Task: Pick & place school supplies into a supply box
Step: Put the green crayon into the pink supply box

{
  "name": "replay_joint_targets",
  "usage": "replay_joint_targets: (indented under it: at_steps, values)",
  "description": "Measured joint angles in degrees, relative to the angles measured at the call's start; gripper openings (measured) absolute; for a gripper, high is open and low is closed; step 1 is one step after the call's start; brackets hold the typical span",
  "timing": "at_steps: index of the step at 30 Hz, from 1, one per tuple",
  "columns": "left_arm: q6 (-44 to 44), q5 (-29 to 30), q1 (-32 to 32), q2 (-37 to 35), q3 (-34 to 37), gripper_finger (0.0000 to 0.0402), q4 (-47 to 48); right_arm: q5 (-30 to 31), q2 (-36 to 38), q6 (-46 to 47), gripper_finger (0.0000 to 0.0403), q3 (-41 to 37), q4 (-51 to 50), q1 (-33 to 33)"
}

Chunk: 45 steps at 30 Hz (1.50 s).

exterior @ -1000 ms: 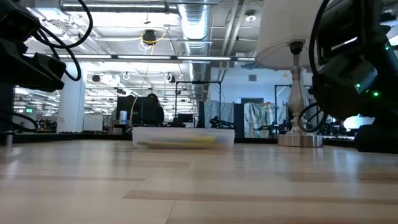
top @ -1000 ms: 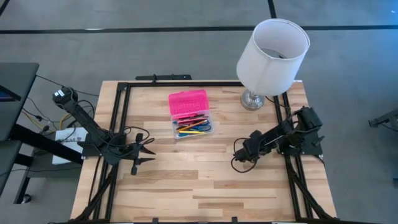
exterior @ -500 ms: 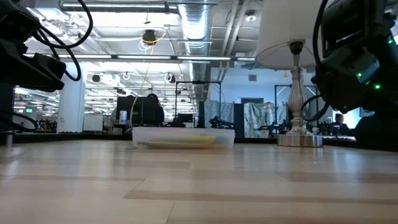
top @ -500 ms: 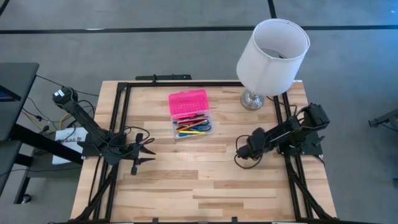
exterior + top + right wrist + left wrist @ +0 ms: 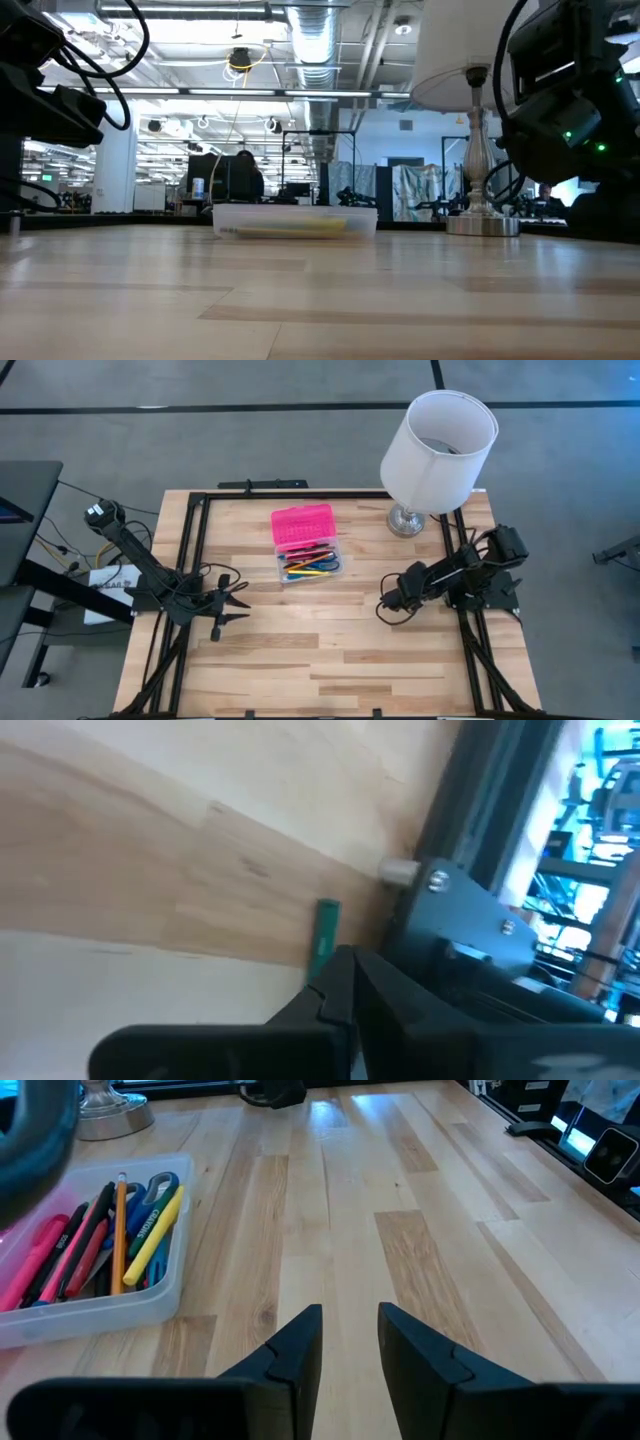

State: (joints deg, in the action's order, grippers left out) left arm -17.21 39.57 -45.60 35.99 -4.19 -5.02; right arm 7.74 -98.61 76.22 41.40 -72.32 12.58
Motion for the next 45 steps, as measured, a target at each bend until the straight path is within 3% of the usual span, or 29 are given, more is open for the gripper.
replay_joint_targets:
  at_steps: [13,19,34,38,45]
  values:
    - [-0.49,-0.48,-0.02,0.0,0.0,0.0096,0.11,-0.37,0.0,-1.43,0.0,-0.48,0.33,-2.69]
    - [-0.55,-1.6,-0.01,0.02,0.0,0.0096,0.11,-1.43,0.0,-10.64,0.0,-0.65,0.74,-3.34]
    - [-1.03,-1.31,0.0,0.02,0.0,0.0096,0.57,-3.18,-0.02,-20.37,0.0,-3.23,1.89,-4.1]
    - [-1.05,-1.29,-0.01,0.02,0.0,0.0096,0.58,-4.85,-0.01,-24.05,0.0,-4.47,6.68,-4.1]
    - [-1.03,-1.18,0.0,0.02,0.0,0.0096,0.72,-5.7,0.09,-21.81,0.0,-4.75,7.19,-3.95]
